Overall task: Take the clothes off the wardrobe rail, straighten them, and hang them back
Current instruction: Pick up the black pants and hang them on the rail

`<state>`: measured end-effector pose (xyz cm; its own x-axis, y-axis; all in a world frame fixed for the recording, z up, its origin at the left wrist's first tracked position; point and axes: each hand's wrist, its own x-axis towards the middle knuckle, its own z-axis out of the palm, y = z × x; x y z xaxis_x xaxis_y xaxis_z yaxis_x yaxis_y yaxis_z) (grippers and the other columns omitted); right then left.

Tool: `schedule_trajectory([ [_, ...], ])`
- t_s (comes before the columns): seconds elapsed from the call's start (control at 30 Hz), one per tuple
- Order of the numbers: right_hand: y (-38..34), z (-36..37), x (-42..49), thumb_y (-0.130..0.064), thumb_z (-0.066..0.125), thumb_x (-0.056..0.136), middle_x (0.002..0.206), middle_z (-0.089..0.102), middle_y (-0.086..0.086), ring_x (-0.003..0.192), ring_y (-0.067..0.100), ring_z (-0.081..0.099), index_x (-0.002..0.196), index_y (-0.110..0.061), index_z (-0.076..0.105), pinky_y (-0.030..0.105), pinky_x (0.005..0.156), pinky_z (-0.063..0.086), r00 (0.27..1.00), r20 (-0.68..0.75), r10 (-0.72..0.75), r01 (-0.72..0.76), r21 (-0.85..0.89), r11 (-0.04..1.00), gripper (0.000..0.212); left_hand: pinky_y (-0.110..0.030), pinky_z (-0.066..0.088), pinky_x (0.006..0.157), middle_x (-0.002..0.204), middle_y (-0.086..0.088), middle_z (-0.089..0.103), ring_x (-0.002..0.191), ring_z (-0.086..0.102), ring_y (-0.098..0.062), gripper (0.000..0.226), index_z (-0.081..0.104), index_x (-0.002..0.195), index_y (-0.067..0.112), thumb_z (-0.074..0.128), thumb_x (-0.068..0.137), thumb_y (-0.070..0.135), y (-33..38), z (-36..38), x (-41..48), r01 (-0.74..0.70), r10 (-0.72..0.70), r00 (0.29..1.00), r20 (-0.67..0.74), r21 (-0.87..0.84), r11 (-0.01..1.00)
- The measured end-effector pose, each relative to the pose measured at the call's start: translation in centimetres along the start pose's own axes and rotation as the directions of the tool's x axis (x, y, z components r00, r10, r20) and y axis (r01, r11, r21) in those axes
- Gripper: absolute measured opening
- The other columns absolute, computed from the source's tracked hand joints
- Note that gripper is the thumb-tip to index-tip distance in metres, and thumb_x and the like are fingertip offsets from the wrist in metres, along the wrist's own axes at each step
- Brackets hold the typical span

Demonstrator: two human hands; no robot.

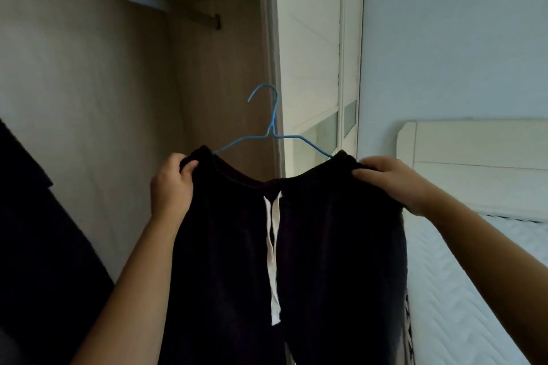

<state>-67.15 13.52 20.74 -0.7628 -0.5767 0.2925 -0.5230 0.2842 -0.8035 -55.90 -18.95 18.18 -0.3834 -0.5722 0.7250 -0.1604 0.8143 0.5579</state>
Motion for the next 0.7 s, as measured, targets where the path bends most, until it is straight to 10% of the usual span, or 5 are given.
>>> schedule_trajectory([
  [0.27, -5.5, 2.9, 5.7, -0.028, 0.061, 0.080, 0.071, 0.072, 0.009, 0.062, 0.019, 0.069, 0.081, -0.004, 0.067, 0.026, 0.056, 0.056, 0.933, 0.343, 0.105, -0.271, 0.481, 0.834, 0.024, -0.045, 0.042, 0.073, 0.099, -0.038, 0.059, 0.093, 0.056, -0.049, 0.032, 0.057, 0.097, -0.009, 0.043, 0.094, 0.020, -0.8, -2.3, 6.7, 0.059, -0.053, 0.997, -0.048, 0.150, 0.987],
  [0.57, -12.7, 10.4, 10.2, -0.019, 0.057, 0.089, 0.051, 0.062, 0.004, 0.041, 0.013, 0.061, 0.074, -0.002, 0.060, 0.018, 0.040, 0.048, 0.956, 0.249, -0.155, -0.047, 0.652, 0.757, 0.022, -0.044, 0.045, 0.081, 0.102, -0.014, 0.060, 0.096, 0.056, -0.035, 0.045, 0.061, 0.101, 0.009, 0.035, 0.083, 0.040, 6.6, -12.5, 2.9, -0.344, 0.451, 0.888, -0.091, 0.521, 0.782],
  [0.7, -16.8, 12.9, 12.5, -0.024, 0.057, 0.088, 0.078, 0.061, 0.016, 0.071, 0.027, 0.063, 0.092, 0.005, 0.061, 0.033, 0.066, 0.052, 0.963, 0.108, -0.246, 0.101, 0.702, 0.705, 0.029, -0.044, 0.041, 0.084, 0.108, -0.012, 0.058, 0.104, 0.048, -0.029, 0.038, 0.060, 0.106, 0.013, 0.039, 0.084, 0.035, 7.8, -16.5, 2.9, -0.283, 0.496, 0.858, -0.135, 0.683, 0.674],
])
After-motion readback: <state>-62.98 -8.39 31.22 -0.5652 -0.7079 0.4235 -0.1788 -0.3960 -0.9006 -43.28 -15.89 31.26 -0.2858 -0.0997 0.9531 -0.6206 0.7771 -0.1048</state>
